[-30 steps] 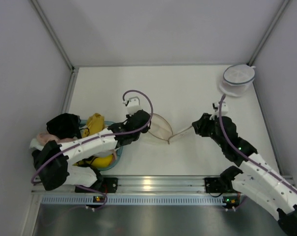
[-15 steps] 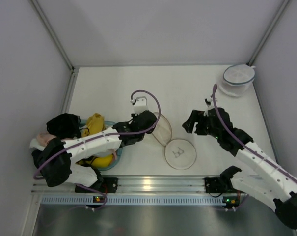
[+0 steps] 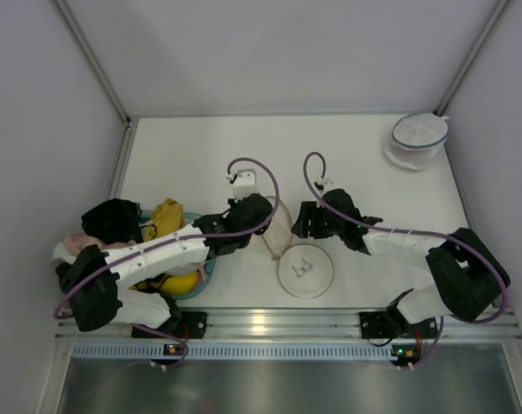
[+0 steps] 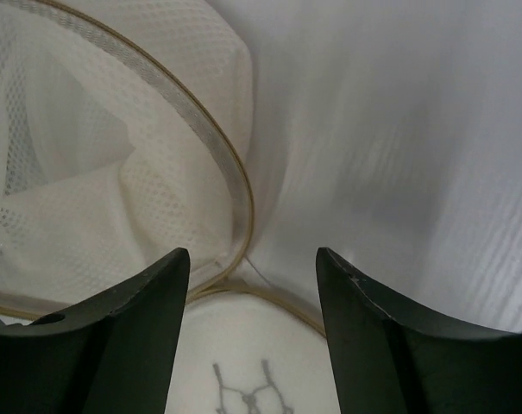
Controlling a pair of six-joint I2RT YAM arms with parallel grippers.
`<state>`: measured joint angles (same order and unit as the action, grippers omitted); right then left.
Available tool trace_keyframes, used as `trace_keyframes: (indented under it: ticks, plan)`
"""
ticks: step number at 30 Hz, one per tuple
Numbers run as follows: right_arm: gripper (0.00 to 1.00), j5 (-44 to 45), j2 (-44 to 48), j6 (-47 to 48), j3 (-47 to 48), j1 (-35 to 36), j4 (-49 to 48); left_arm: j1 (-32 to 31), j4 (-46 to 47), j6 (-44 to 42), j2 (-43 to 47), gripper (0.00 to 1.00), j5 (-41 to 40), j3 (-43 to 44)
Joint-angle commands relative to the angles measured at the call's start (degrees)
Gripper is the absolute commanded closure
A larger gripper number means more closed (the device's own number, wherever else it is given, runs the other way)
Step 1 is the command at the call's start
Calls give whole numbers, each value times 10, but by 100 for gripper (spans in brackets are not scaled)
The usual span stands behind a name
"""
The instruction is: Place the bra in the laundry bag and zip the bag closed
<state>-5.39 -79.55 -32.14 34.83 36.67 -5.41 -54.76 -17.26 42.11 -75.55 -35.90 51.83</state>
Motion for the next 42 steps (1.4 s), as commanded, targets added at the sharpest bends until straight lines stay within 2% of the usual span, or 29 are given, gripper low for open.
trace_keyframes:
  ticks: [1,3,4,11,14,15,16,20,25,29,30,35,39,40,42]
  plan:
    - [39,-7,-45,21,43,25,-80,-2,8,8,1,100,-10,-3]
    - [42,-4,-56,23,40,28,-98,-2,9,4,3,100,-13,-2]
    - [49,-2,-64,29,33,29,-111,-2,8,4,6,100,-11,-4]
    - [59,0,-109,32,46,31,-124,-2,39,-14,40,100,6,-26]
    - [75,-4,-121,24,47,33,-155,-2,60,-26,58,100,30,-43]
    - [94,-6,-124,25,56,33,-160,-1,61,-26,61,100,34,-45]
    - [100,-7,-126,28,62,33,-158,-1,63,-27,71,100,41,-51]
    - [100,-4,-107,84,116,33,-102,-3,65,-37,95,100,72,-55]
    - [100,63,-76,169,218,18,18,-8,64,-23,105,100,102,-75]
    - [100,16,-97,224,274,-12,52,-31,63,-21,101,100,118,-78]
    - [100,13,-106,243,301,-13,97,-37,62,-22,99,100,123,-76]
    - [100,15,-146,227,316,-12,151,-49,50,-16,86,98,110,-74]
    - [78,18,-113,191,277,-23,176,-49,26,-20,81,94,46,-53]
    - [64,18,-90,190,272,-26,190,-50,25,-32,81,93,29,-41]
    - [48,21,-65,188,266,-30,212,-48,10,-43,77,80,15,-17]
